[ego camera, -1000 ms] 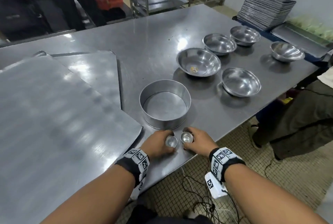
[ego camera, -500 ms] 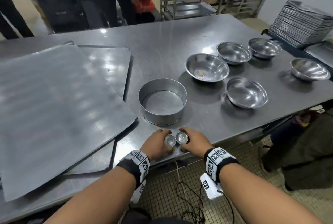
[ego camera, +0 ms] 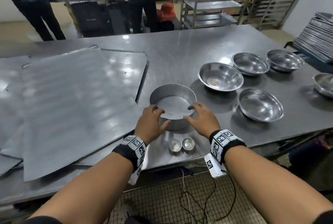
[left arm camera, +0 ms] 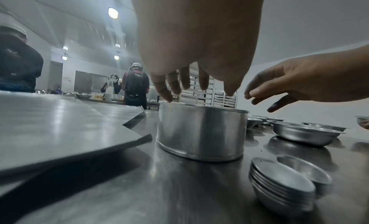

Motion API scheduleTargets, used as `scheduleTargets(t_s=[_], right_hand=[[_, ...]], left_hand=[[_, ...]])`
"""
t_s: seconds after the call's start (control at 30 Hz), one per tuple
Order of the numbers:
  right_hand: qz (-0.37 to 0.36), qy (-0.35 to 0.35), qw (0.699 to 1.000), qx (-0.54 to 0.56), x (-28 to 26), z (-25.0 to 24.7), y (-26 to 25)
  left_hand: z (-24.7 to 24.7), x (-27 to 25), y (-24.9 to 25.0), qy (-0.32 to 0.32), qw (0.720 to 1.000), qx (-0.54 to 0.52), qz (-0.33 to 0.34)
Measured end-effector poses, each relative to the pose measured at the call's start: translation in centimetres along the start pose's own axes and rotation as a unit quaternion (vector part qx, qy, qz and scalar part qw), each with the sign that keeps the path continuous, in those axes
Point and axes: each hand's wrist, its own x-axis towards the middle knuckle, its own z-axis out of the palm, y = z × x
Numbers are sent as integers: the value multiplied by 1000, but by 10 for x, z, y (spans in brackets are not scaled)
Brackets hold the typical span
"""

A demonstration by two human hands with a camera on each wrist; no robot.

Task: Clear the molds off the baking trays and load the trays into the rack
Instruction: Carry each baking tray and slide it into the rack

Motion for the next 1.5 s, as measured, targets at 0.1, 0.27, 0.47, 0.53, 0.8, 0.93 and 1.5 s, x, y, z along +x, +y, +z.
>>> scheduleTargets(t_s=[0.1,0.27,0.47,0.53,0.8,0.93,1.5], right_hand=[[-24,-65,997,-36,11,7,-4],[-33,-51,997,-38,5,14,5],[-21,-53,998,-20,-14,10,20],[-24,-49,998,-19,-21,10,24],[-11,-52,998,-37,-34,3,18],[-8,-46,998,-40,-34,2,14],[-70,-13,997,-10,43,68,-162]], left_hand=[[-2,10,-7,-105,992,59,-20],[3,8,-8,-83,992,96,3],[11,-8,-6,-38,995,83,28],[12,-12,-4,-41,995,81,31],[4,-22,2,-77,992,87,48],[-2,-24,-2,-95,991,60,72],[-122,-44,-177,-34,994,-23,-106]])
